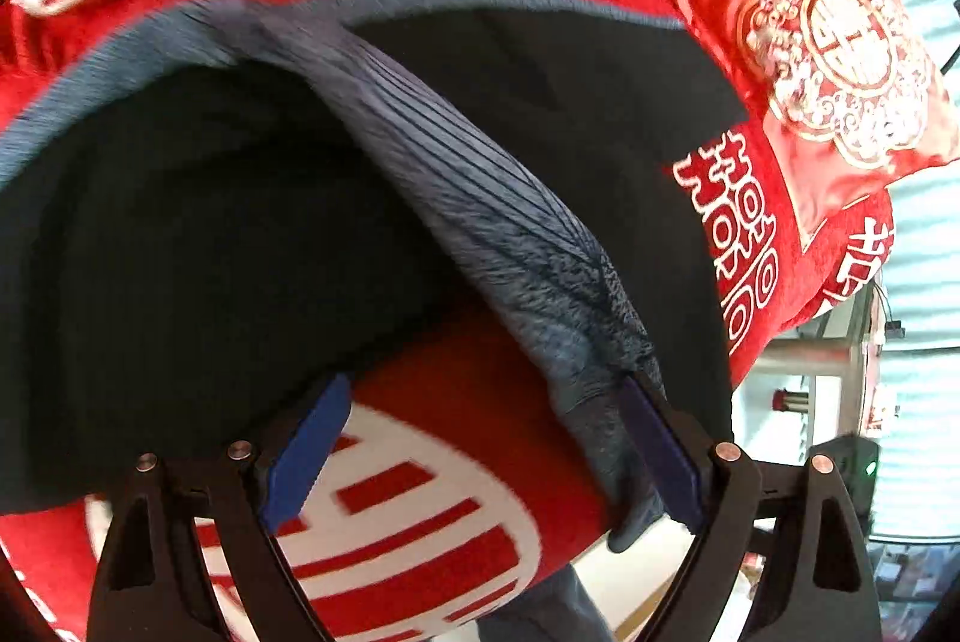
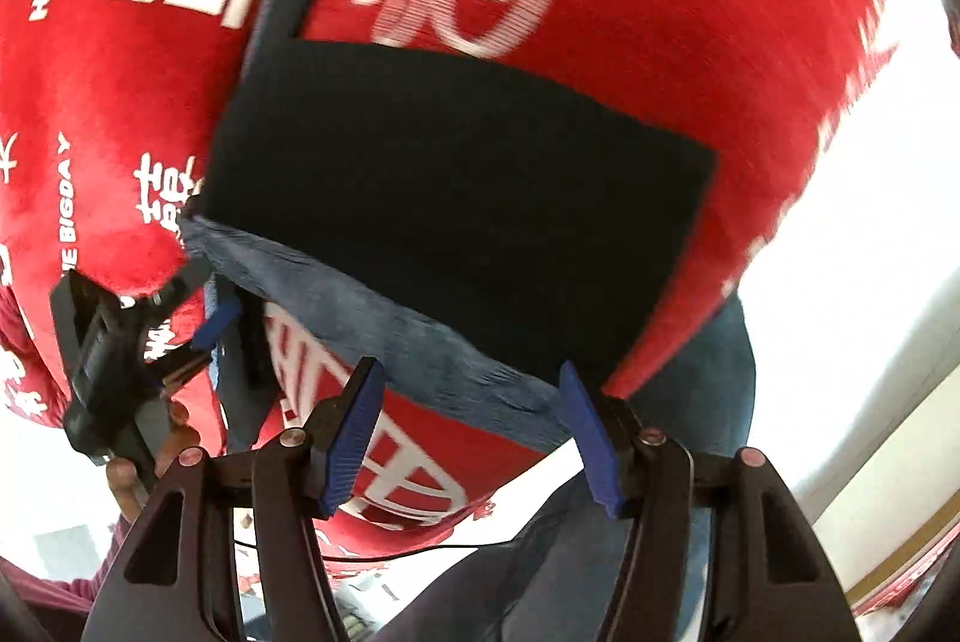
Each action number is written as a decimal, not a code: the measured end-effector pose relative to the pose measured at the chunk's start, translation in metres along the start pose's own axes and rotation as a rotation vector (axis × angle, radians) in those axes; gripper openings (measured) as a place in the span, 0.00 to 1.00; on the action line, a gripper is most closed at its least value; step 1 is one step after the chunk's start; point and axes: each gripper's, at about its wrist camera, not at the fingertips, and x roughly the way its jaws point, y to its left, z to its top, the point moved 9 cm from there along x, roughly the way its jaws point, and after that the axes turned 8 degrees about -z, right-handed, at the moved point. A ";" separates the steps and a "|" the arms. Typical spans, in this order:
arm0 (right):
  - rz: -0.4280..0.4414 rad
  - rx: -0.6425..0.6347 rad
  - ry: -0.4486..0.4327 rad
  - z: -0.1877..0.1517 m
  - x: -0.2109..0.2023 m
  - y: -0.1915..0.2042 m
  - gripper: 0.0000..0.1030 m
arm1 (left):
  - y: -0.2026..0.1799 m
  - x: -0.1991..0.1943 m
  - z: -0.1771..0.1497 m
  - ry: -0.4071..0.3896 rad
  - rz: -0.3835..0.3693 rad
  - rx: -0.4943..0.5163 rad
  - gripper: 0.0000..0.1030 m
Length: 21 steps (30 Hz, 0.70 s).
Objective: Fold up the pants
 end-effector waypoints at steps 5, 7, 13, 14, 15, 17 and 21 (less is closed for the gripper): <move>0.039 0.034 0.037 -0.006 0.021 -0.022 0.63 | -0.011 0.013 0.001 0.005 0.030 0.033 0.89; 0.103 0.076 0.056 -0.002 0.032 -0.026 0.63 | -0.008 0.014 -0.001 0.013 0.045 0.046 0.89; 0.270 0.124 0.100 0.003 0.008 -0.012 0.19 | -0.013 0.016 -0.001 0.050 -0.002 0.017 0.39; 0.287 0.108 0.095 0.008 -0.003 -0.006 0.16 | -0.018 0.019 -0.001 0.067 -0.035 0.003 0.33; 0.298 0.089 0.092 0.009 -0.011 0.006 0.15 | -0.024 0.020 0.002 0.072 -0.044 -0.004 0.31; 0.322 0.048 0.081 0.025 -0.032 0.025 0.15 | -0.037 0.016 0.012 0.052 -0.034 0.019 0.31; 0.376 -0.017 0.032 0.073 -0.070 0.057 0.15 | -0.064 -0.001 0.049 -0.015 -0.047 0.031 0.31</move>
